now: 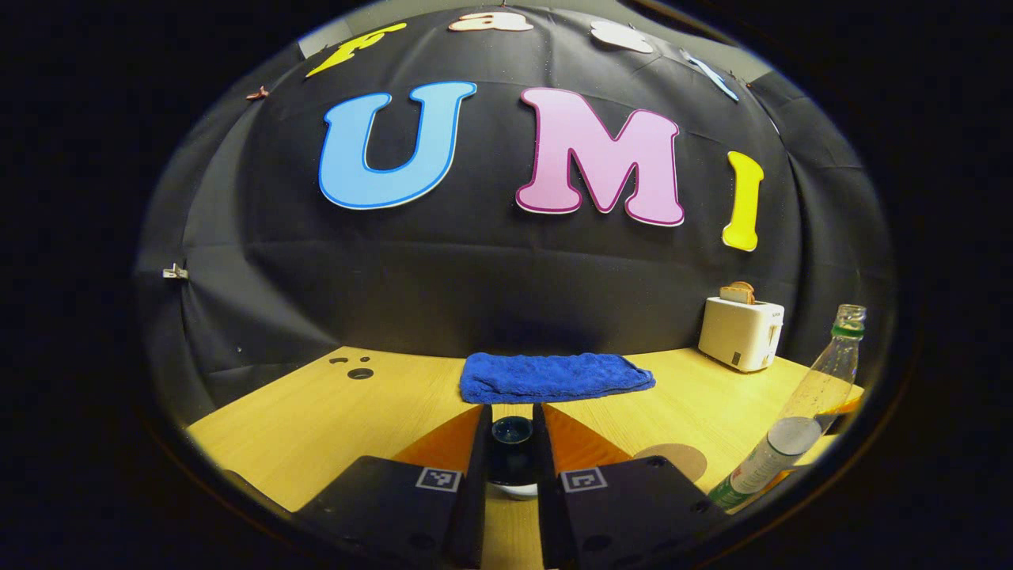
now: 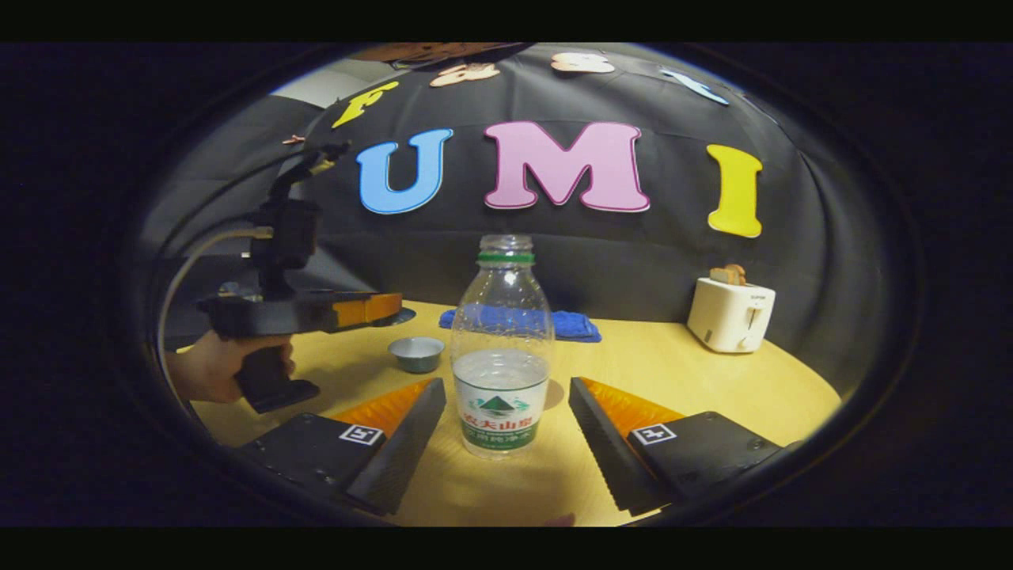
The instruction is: Open the teacup lid with one hand, grasp the water bottle and pour water into the teacup with the other hand; after pouring, place the water bottle on the coaster and then close the teacup lid.
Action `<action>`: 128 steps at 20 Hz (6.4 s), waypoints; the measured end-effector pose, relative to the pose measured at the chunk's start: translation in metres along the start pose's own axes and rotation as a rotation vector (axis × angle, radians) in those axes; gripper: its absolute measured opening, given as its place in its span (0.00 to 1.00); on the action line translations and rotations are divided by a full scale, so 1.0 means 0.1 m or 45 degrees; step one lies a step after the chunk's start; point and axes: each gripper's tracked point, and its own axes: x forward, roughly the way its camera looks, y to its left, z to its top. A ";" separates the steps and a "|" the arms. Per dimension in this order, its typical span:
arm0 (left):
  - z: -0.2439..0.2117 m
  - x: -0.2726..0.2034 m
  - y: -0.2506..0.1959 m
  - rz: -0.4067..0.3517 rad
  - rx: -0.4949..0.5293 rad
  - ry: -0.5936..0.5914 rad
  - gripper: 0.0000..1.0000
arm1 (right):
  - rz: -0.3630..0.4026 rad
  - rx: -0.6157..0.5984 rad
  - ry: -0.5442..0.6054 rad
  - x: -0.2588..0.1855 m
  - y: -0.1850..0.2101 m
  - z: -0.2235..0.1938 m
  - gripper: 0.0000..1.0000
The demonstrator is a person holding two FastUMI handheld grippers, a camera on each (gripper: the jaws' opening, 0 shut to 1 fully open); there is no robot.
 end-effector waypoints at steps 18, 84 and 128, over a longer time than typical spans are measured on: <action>0.13 -0.26 0.41 0.088 -0.048 -0.013 0.31 | -0.204 -0.585 -0.032 0.84 -0.37 0.62 0.75; -0.13 -0.14 1.03 0.083 0.002 0.022 0.31 | -0.114 -2.388 0.003 1.91 -0.06 0.46 0.73; -0.18 -0.09 1.07 0.114 -0.070 0.021 0.31 | -0.011 -2.262 -0.222 2.08 0.23 0.61 0.74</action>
